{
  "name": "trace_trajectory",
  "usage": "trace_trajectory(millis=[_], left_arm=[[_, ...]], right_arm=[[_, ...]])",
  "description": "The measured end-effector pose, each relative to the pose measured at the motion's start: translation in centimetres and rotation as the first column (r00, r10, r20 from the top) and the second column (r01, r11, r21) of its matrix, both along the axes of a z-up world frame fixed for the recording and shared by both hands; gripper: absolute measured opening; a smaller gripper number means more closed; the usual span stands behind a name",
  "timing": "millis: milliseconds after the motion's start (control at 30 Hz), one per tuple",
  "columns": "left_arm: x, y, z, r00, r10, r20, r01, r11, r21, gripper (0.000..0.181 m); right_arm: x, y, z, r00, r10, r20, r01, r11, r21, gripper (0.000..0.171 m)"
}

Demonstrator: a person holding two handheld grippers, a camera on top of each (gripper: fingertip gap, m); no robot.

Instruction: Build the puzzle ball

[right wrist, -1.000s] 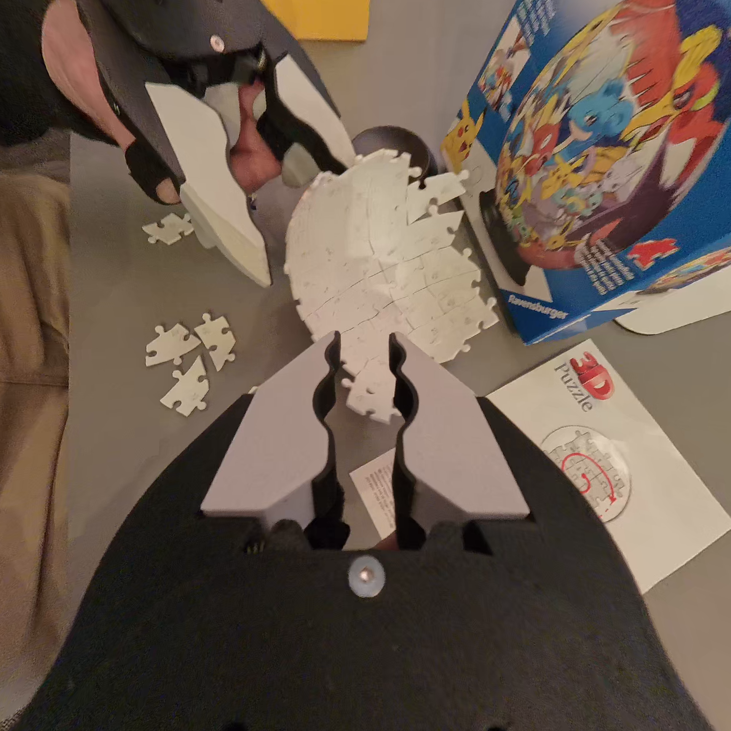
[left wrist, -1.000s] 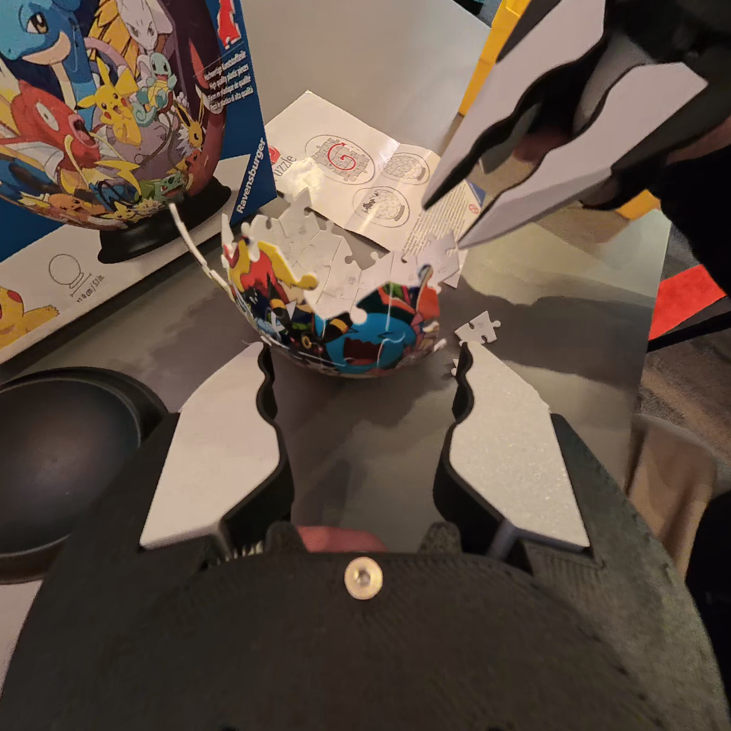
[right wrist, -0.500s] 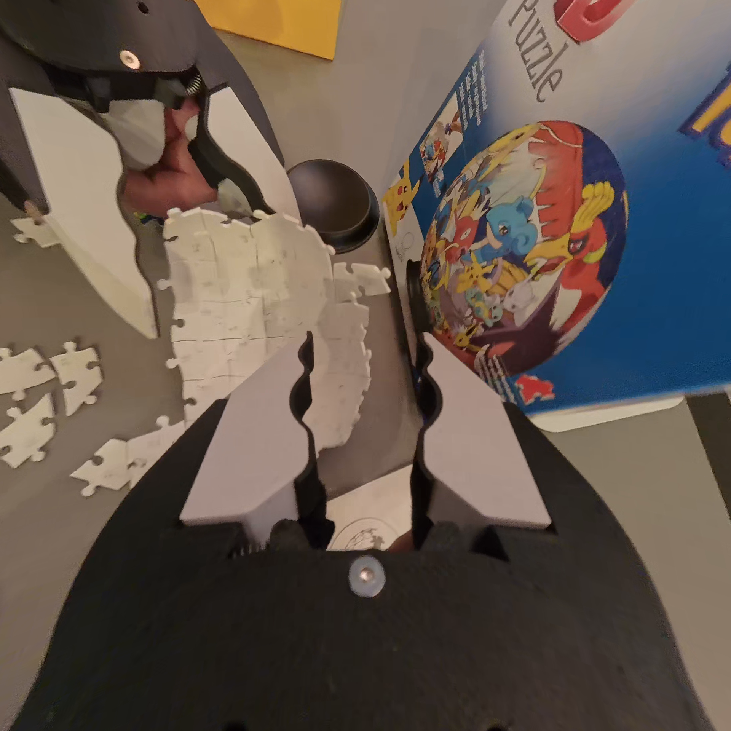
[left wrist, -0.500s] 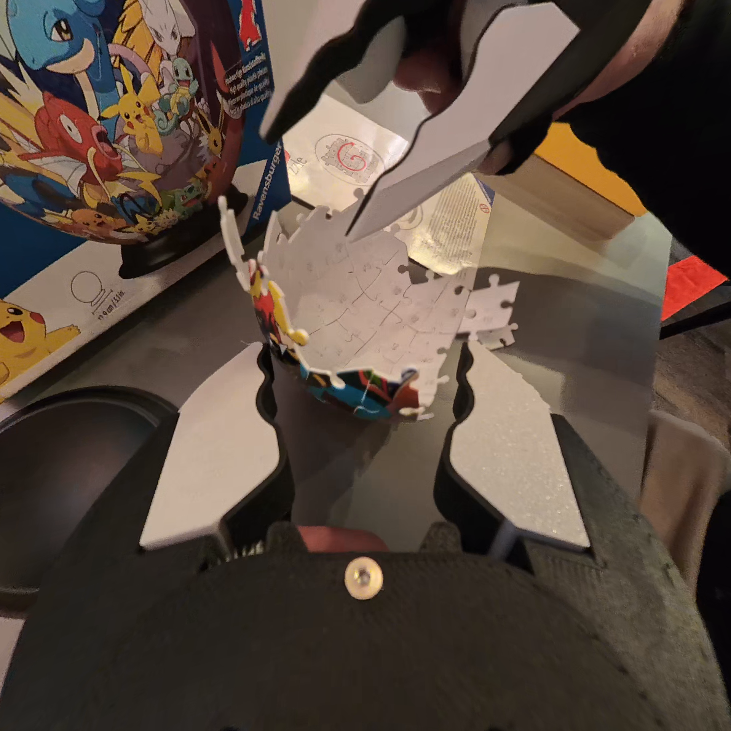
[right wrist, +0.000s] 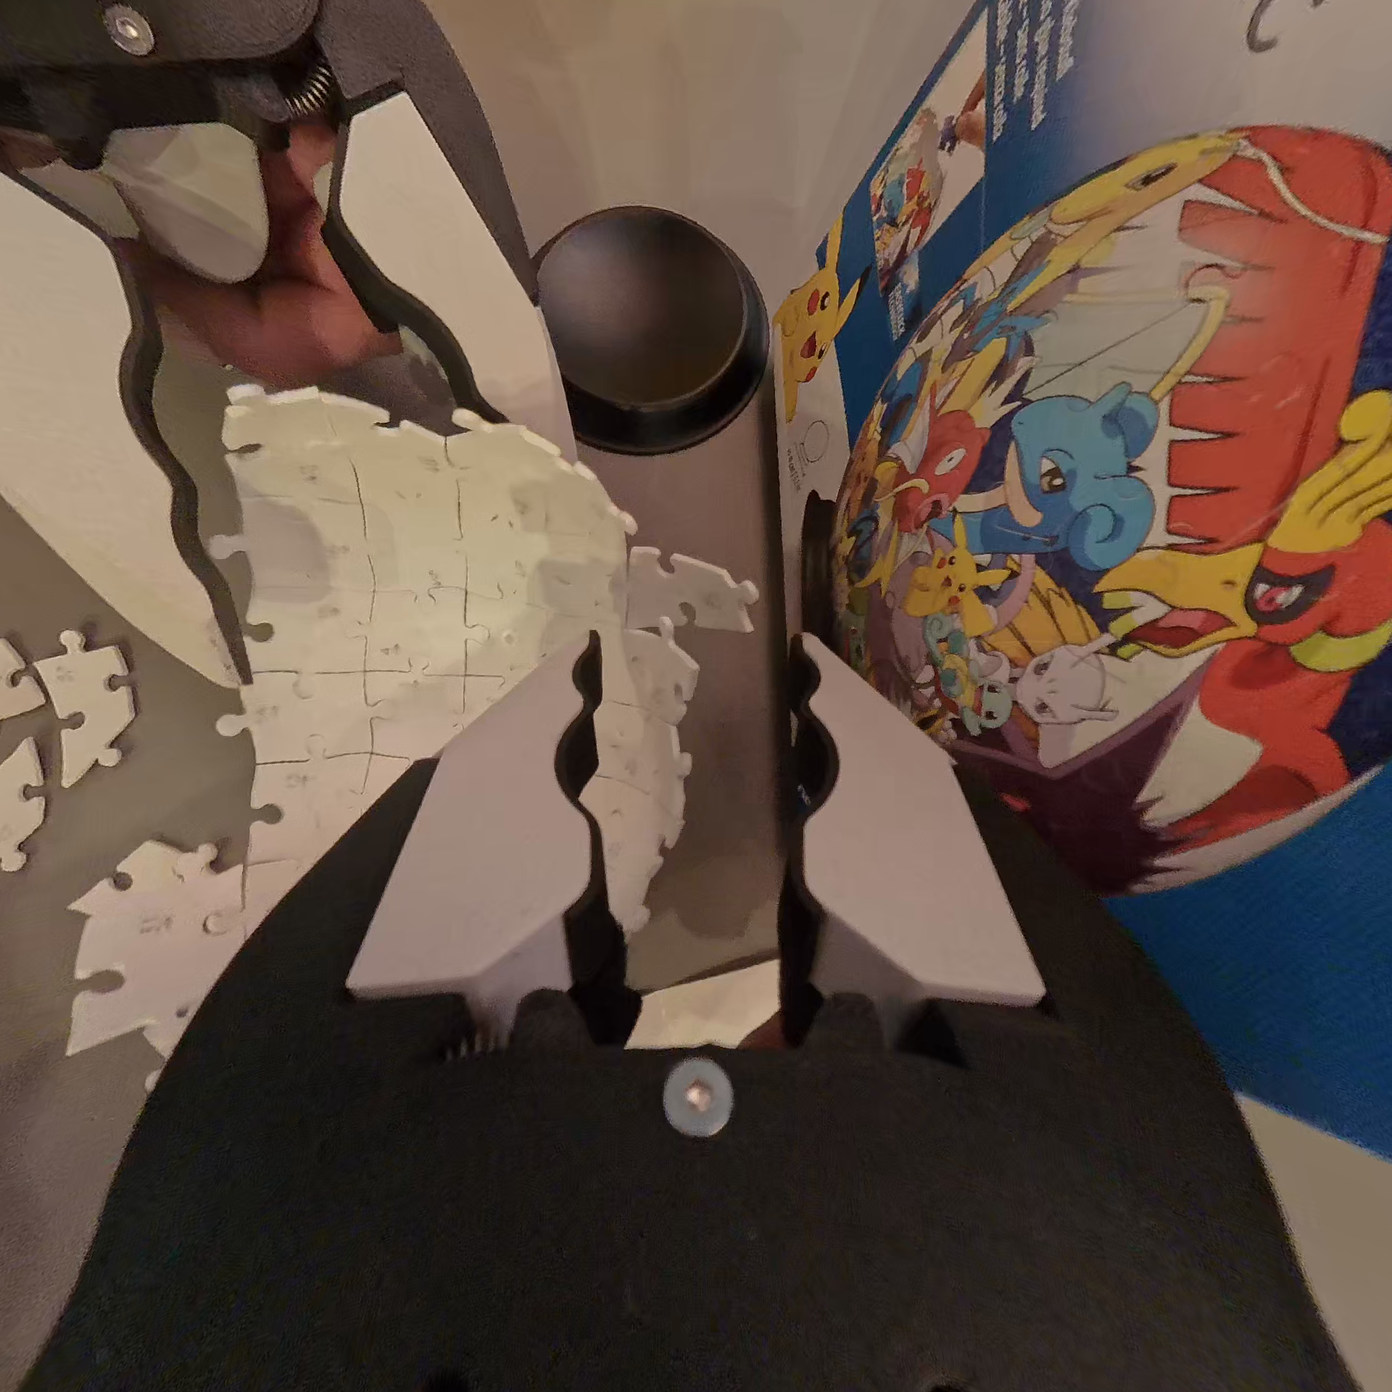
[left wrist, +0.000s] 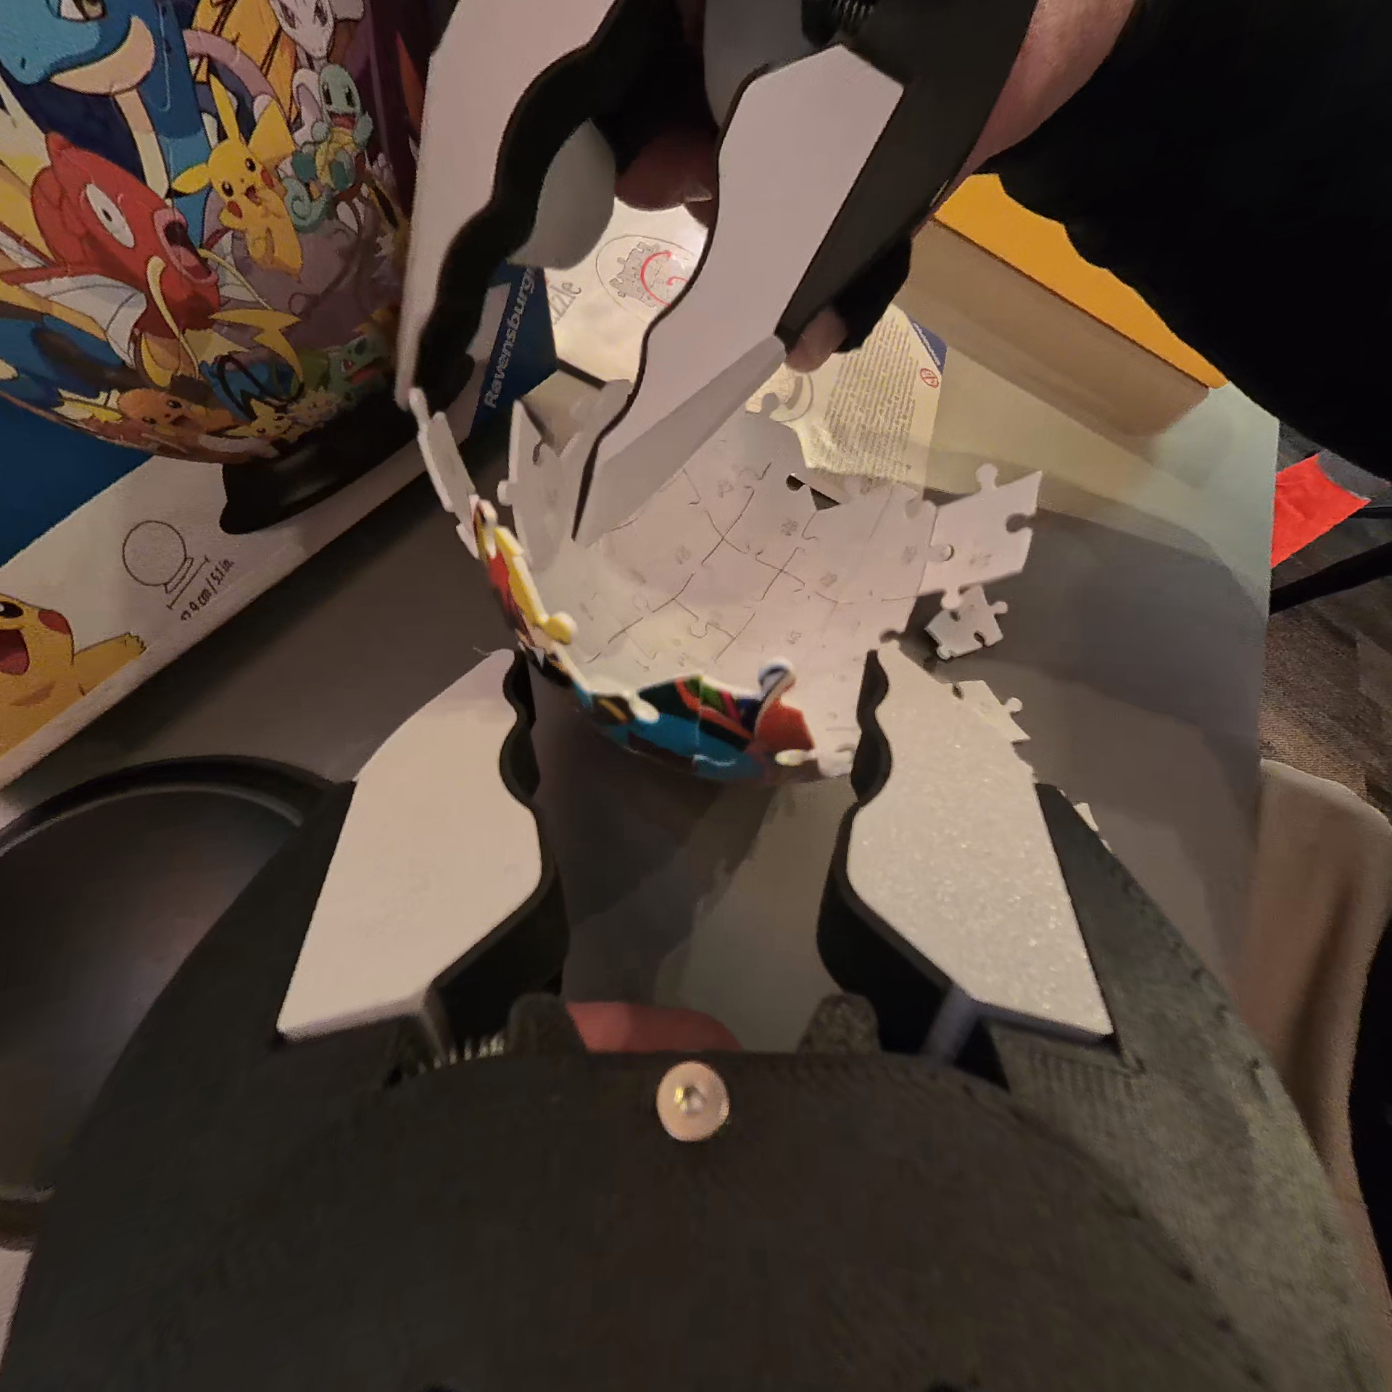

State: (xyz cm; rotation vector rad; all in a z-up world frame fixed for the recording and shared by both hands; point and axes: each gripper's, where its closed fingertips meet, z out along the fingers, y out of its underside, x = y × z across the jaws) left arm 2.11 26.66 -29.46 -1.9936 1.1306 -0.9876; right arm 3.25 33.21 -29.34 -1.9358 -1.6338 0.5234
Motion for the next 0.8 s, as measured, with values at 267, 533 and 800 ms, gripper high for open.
trace_trajectory(millis=[267,533,800], left_arm=[[0.17,0.15,-0.06,1.0,-0.023,-0.006,0.023,1.0,0.014,0.081],[0.21,0.33,0.0,1.0,-0.016,-0.006,0.017,0.999,0.031,0.081],[0.45,0.37,0.04,1.0,-0.009,-0.002,0.009,0.999,0.04,0.08]], right_arm=[[-0.27,-0.07,-0.07,1.0,0.023,-0.01,-0.024,0.999,-0.048,0.036],[-0.38,-0.37,0.21,0.999,0.031,-0.017,-0.031,0.999,-0.039,0.017],[-0.33,-0.79,0.35,0.999,0.032,-0.025,-0.033,0.999,-0.028,0.009]])
